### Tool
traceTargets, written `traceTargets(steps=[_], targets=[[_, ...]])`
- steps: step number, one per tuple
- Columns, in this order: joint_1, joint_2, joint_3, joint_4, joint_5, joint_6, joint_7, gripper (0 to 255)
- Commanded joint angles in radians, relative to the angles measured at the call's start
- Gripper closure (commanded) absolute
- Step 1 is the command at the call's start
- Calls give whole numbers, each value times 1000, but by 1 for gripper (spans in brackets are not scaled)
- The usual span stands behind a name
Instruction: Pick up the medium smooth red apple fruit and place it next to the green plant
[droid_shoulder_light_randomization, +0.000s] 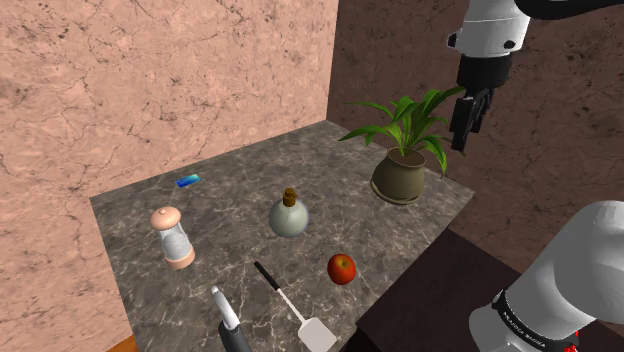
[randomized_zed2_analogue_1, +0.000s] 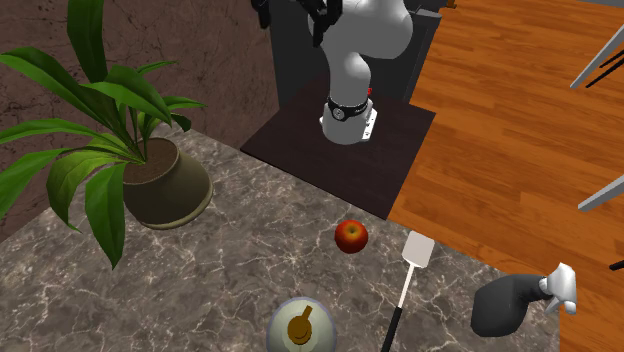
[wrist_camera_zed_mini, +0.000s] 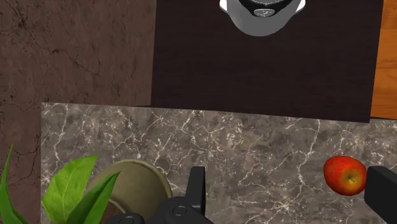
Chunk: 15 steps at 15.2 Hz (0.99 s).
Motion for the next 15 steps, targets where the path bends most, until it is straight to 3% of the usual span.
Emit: traceTargets(steps=[1,8,15], targets=[[0,0,0,0,0,0,0,0],[12,-4,101,-192,111,196,189,0],[33,89,220,-319,224,435,371,0]])
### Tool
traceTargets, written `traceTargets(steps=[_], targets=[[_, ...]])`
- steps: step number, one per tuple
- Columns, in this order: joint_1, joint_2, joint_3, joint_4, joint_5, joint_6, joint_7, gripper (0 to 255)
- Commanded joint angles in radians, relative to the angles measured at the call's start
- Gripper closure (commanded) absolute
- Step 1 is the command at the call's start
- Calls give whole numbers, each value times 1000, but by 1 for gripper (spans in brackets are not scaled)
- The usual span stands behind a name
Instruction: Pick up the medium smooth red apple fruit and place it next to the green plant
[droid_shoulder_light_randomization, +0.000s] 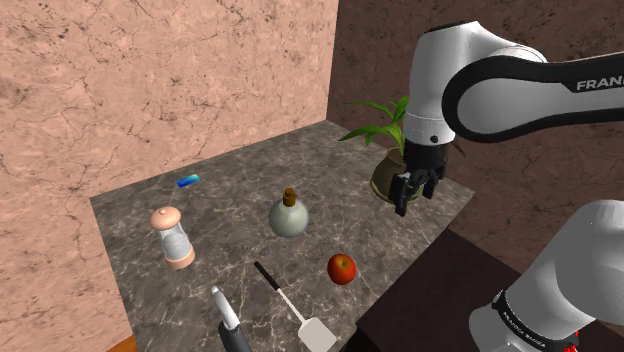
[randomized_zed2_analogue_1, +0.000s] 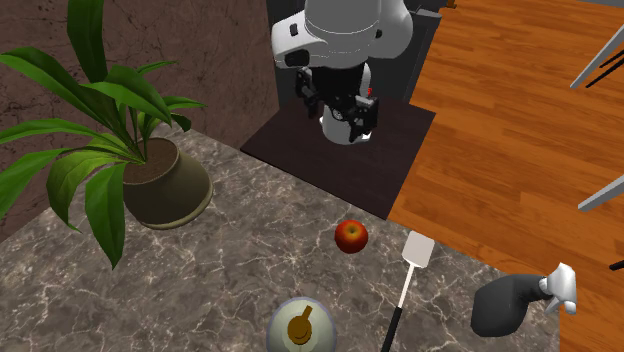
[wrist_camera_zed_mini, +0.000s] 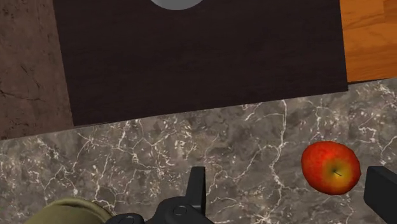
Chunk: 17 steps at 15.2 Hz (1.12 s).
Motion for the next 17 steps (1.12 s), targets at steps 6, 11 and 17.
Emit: traceTargets(steps=[6,11,17], targets=[[8,194,132,-63,91,285,183,0],[-12,400,229,-51,101,498,327,0],[-53,649,306,4,-5,700,530,0]])
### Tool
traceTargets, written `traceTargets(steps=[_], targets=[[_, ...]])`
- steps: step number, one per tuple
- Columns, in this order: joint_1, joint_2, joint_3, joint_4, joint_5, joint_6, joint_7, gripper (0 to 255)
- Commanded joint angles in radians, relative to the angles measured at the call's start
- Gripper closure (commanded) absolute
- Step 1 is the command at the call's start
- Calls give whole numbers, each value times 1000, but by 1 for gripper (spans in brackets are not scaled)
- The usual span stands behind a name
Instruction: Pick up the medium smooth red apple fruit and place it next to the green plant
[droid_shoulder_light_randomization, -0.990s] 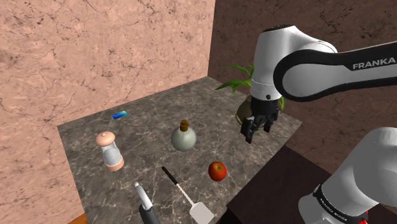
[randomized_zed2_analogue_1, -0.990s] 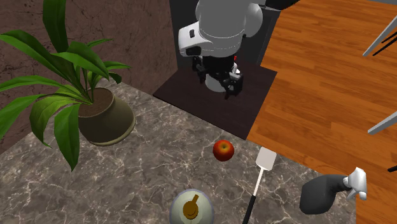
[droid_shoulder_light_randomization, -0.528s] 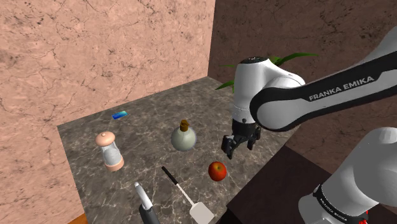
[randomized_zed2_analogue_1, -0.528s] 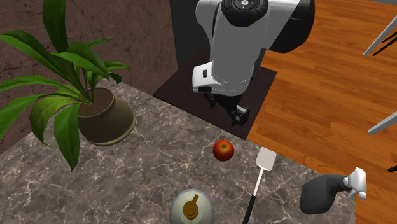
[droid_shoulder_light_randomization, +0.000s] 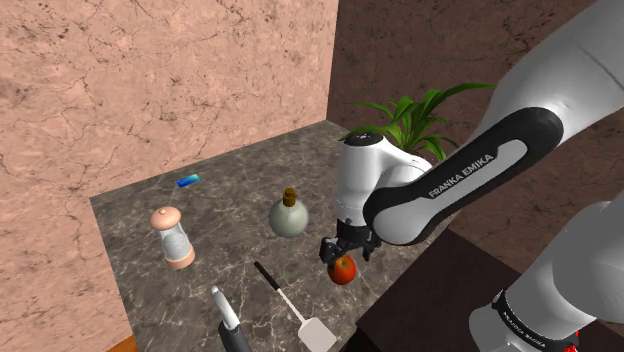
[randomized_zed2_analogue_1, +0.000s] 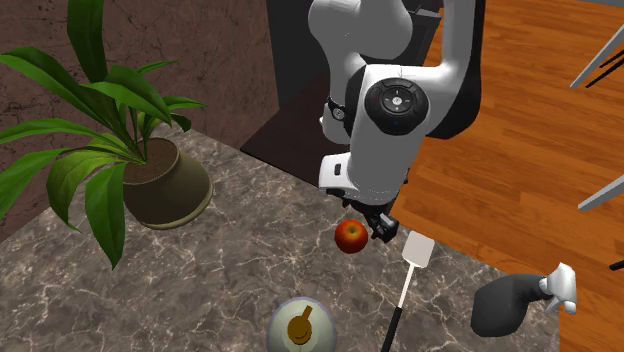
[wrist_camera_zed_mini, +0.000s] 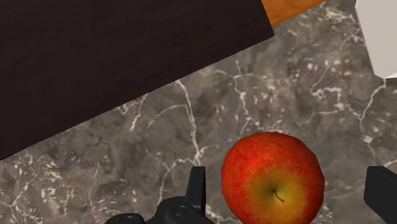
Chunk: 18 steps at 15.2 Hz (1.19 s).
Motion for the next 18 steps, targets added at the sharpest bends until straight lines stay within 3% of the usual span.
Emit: traceTargets(steps=[1,7,15,16,18], targets=[[-6,47,7,4,-30,43,35,0],[-12,160,-1,-10,-133,155,110,0],[-10,160,-2,-10,-133,155,110,0],[-10,160,-2,-10,-133,155,110,255],[-10,160,-2,-10,-133,155,110,255]])
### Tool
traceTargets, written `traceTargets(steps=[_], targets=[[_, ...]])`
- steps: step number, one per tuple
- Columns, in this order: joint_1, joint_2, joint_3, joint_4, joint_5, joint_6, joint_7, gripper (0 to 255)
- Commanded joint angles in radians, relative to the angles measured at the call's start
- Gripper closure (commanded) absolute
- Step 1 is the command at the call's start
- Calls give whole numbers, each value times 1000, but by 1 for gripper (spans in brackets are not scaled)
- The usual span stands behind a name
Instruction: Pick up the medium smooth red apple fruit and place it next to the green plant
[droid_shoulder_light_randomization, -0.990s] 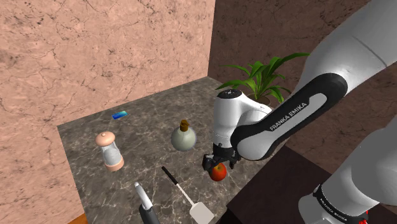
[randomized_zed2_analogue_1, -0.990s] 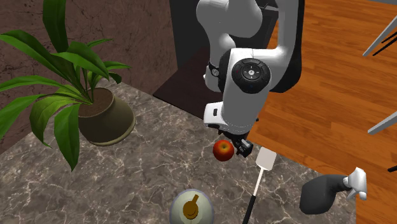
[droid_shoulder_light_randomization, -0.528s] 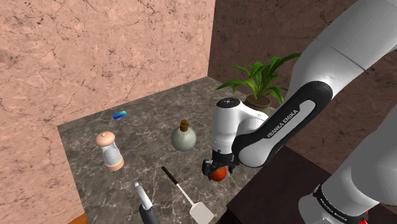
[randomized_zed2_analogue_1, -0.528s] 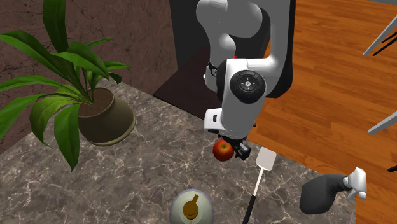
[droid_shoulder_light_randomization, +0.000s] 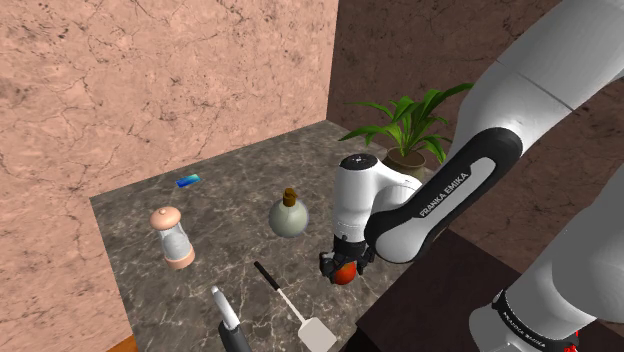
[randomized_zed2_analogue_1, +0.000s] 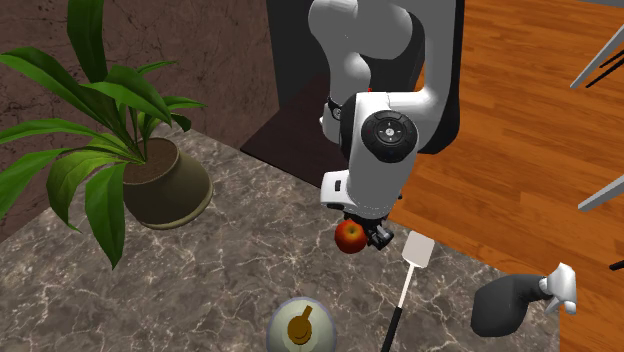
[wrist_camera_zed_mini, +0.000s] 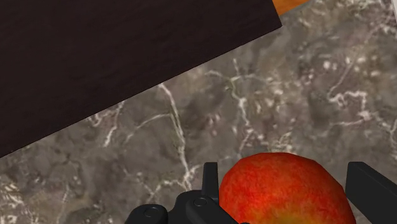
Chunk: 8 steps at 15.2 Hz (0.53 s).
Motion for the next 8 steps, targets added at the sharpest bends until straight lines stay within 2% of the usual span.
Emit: traceTargets(steps=[1,7,8], targets=[[0,1,0,0,0,0,0,255],[0,1,0,0,0,1,0,255],[-1,-19,5,0,20,-16,-14,255]])
